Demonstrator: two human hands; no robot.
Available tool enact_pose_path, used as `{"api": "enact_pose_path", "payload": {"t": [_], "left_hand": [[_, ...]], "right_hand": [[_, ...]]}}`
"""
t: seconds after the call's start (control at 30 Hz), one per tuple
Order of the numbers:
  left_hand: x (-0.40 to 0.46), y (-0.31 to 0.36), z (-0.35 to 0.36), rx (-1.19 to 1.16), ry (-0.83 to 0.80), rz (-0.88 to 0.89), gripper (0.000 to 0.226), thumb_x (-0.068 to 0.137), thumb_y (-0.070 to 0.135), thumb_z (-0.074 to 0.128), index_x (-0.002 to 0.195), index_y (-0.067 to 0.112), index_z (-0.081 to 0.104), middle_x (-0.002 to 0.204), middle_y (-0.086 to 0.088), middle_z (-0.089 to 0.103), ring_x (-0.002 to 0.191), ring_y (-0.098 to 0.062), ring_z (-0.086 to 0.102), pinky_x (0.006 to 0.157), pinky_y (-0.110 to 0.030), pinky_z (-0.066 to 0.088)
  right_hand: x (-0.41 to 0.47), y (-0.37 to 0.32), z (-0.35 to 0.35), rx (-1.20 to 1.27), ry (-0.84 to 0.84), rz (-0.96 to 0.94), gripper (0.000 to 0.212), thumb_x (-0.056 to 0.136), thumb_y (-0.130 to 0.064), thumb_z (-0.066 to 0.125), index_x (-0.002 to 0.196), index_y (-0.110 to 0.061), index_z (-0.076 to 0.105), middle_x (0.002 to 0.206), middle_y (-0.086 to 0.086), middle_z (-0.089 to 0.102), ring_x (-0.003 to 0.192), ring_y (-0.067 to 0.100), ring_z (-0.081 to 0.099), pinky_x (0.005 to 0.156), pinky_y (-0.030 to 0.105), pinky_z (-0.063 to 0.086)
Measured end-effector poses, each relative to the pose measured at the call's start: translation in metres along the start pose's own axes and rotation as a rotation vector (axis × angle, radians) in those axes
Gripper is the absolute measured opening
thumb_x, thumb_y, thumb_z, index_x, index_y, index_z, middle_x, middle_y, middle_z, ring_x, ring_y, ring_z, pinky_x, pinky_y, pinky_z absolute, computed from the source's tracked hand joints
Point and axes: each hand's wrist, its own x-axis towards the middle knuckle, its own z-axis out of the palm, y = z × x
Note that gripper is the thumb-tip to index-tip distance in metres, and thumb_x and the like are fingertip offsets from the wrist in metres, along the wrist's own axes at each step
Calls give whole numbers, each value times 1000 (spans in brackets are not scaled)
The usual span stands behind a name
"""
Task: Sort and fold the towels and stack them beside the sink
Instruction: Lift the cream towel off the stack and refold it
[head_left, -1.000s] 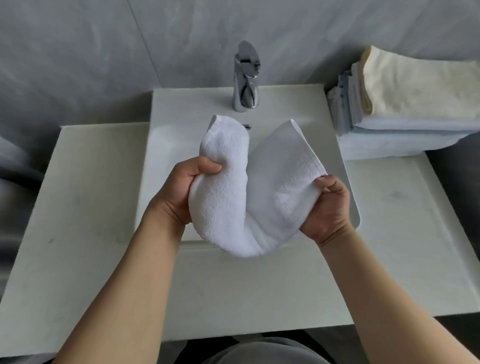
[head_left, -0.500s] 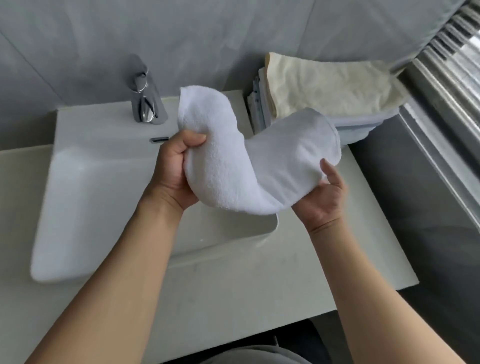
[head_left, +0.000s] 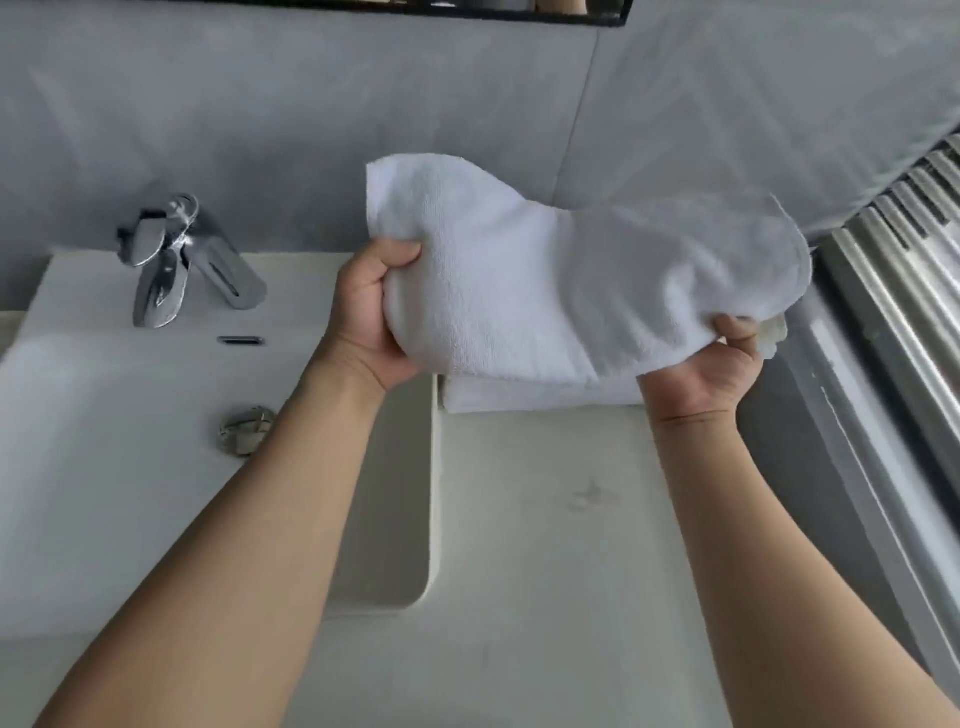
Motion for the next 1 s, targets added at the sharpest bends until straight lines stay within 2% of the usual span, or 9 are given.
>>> {"api": "enact_pose_path", "payload": {"t": [0.1,0.23,0.37,0.5,0.63,0.7,0.83,0.9,1.0], "left_hand": [[36,-8,30,42,44,3,32,87,20,47,107,12,70,108,-9,70,106,-31,65,93,-48,52],[75,-21,49,265,169,-108,28,90,20,50,109,14,69,108,-9,71,103,-30,69,92,-50,52],[96,-37,48,569,361,-193,31,86,19,57,114,13,67,108,-8,73,99,-31,71,89,-53,55],[103,-48,55,683,409,-84,24,94,24,53,116,17,60,105,1,69,93,-19,68,75,-34,56],[104,-50,58,699,367,-66,12,99,32,50,106,27,59,106,6,68,95,-13,67,79,-32,56],[104,-52,59,760,375,-21,10,99,29,50,98,30,60,106,5,69,95,-13,68,82,-32,57],[104,-49,59,774,441,14,12,95,25,52,93,23,63,113,-7,70,102,-24,68,89,-42,55],[105,-48,55,799,475,31,12,93,26,52,89,21,62,99,-3,69,90,-21,67,80,-36,54],[106,-52,49,1029,543,102,17,95,31,49,88,18,58,81,6,57,72,-14,55,62,-27,43]], "right_hand": [[33,-32,9,-17,55,-63,46,60,-8,46,99,-1,70,110,17,66,106,41,61,100,59,42],[63,-68,7,-170,286,-58,57,73,-6,50,129,-5,59,124,18,63,119,43,57,104,57,40],[68,-79,-15,-707,749,-138,43,80,-9,61,122,-17,59,115,10,68,95,33,70,72,49,59],[63,-74,-25,-941,771,-274,32,85,-11,57,115,-22,60,110,1,68,96,23,67,74,41,61],[66,-76,-24,-977,772,-460,9,92,-12,51,95,-18,57,97,-5,66,83,11,65,66,18,53],[71,-77,-31,-1015,861,-471,16,92,-13,46,105,-18,54,105,-4,62,93,14,62,69,19,51],[71,-70,-44,-1205,1142,-311,70,84,-17,51,146,-31,24,144,-1,28,124,23,36,99,36,40],[72,-67,-44,-1159,1105,-345,83,82,-18,54,150,-39,12,149,-4,19,128,20,30,102,38,38],[79,-71,-40,-1229,1099,-357,82,85,-22,49,154,-34,6,157,-5,14,134,20,24,103,34,30]]}}
